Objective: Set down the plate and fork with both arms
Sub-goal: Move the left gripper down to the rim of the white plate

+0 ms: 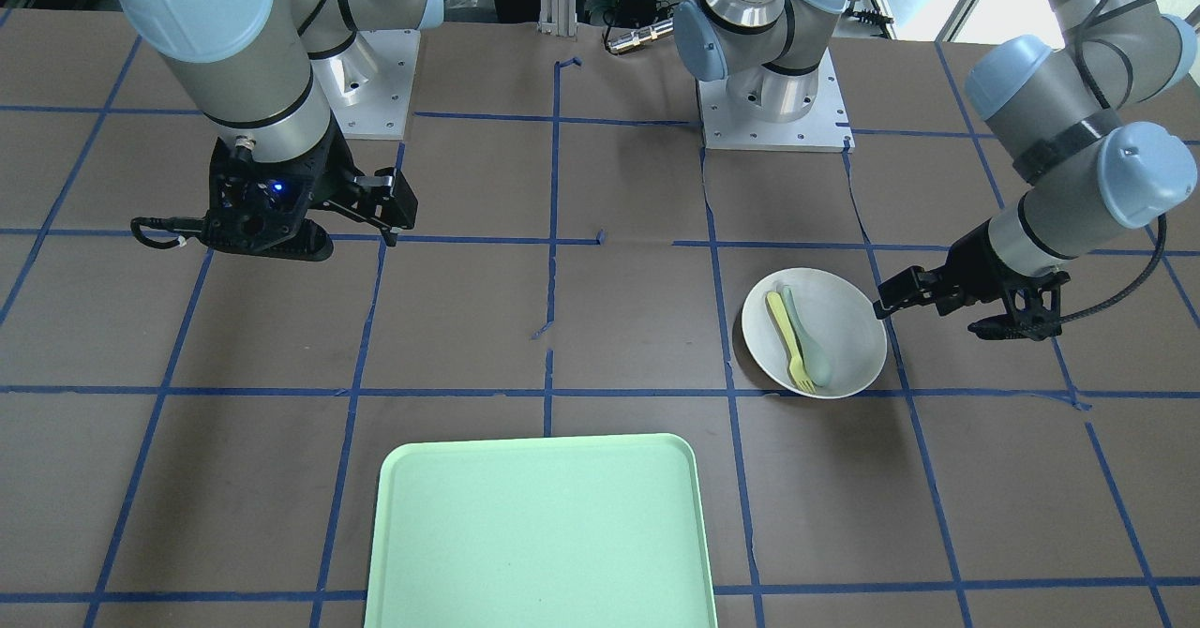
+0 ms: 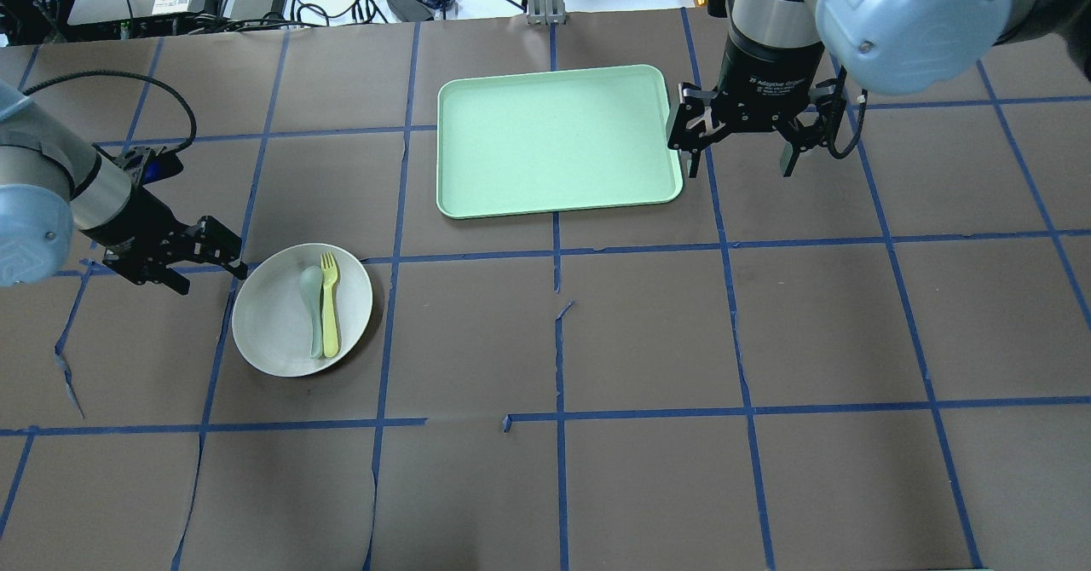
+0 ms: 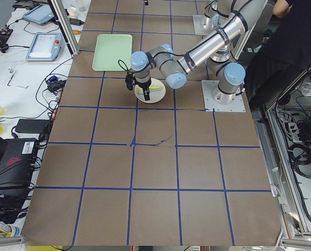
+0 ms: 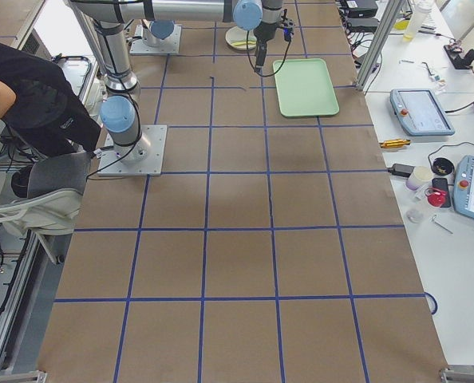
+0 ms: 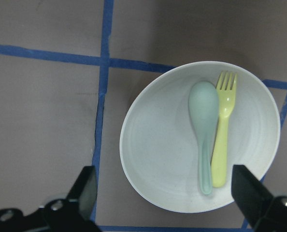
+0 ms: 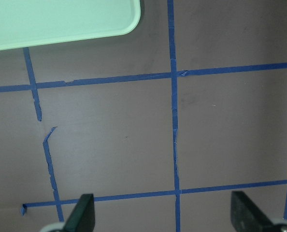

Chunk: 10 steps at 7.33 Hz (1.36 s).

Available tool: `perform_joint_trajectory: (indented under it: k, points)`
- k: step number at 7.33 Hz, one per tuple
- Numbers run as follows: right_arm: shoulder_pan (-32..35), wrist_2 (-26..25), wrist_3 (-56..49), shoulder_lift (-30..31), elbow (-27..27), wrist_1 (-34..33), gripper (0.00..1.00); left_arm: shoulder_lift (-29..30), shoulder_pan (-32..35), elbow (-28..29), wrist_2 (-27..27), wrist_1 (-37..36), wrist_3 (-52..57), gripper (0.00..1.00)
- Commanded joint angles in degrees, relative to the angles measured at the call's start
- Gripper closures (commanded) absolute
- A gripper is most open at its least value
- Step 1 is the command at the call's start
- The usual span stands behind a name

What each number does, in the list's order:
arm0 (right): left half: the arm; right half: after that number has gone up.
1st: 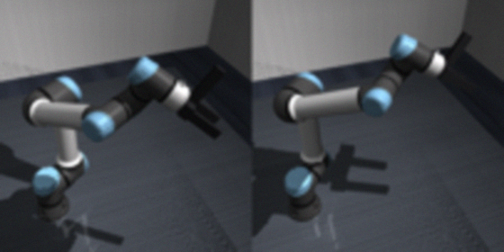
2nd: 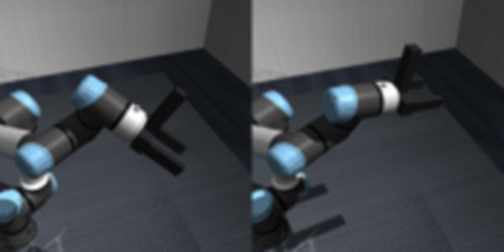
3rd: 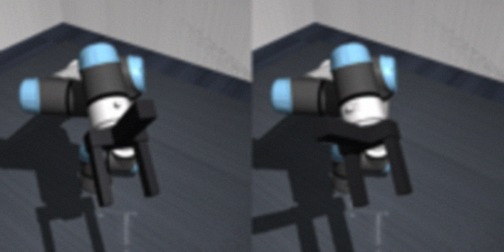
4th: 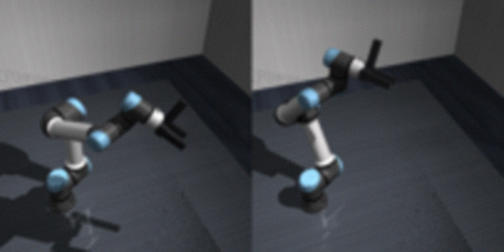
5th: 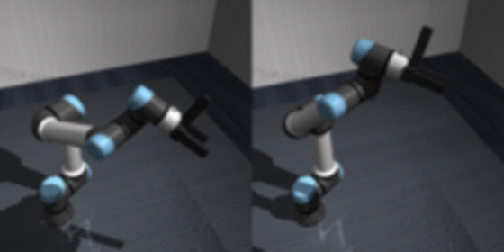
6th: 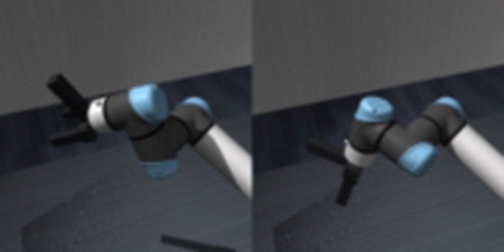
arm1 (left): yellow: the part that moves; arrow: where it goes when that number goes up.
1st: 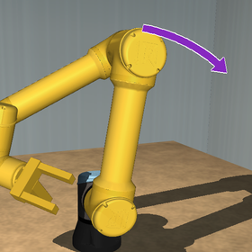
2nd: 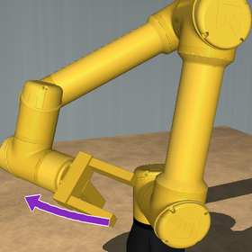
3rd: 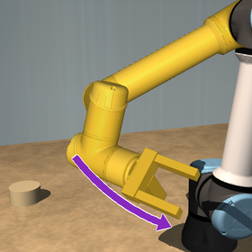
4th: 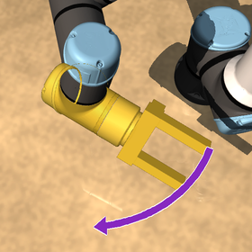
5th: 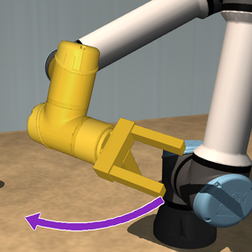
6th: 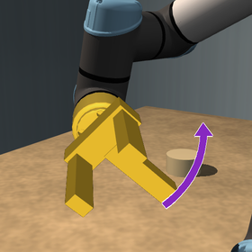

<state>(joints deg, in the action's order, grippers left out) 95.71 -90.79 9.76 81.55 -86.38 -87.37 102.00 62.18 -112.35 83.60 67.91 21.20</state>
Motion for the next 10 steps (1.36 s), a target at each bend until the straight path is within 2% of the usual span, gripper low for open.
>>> perform_joint_trajectory:
  k: [1, 3, 5, 6, 7, 8, 10]
  points:
    - [0.00, 0.35, 0.17, -0.16, -0.01, 0.00, 0.00, 3.37, -0.65, -2.69, 0.42, -2.16, 2.08, 0.17]
    - [0.00, 0.44, 0.08, -0.16, -0.10, 0.09, 0.00, 4.87, -0.65, -3.49, 0.85, -2.17, 3.41, 0.23]
    - [0.00, 0.35, 0.08, -0.60, -0.10, 0.09, 0.00, 5.75, -0.65, -3.75, 4.70, -2.17, 5.16, 0.33]
    - [0.00, 0.17, 0.08, -0.60, -0.10, 0.09, 0.00, 6.02, -0.65, -3.67, 4.81, -2.17, 5.25, 0.58]
    - [0.00, 0.09, 0.08, -0.69, -0.10, 0.09, 0.00, 6.02, -0.65, -3.40, 5.08, -2.17, 5.34, 0.88]
    - [0.00, 0.00, 0.08, -0.60, -0.10, 0.01, 0.00, 5.93, -0.65, -3.05, 5.08, -2.08, 5.25, 1.00]
    - [0.00, -0.09, -0.01, -0.60, -0.01, -0.08, 0.00, 4.88, -0.65, -2.18, 4.12, -1.73, 4.82, 1.00]
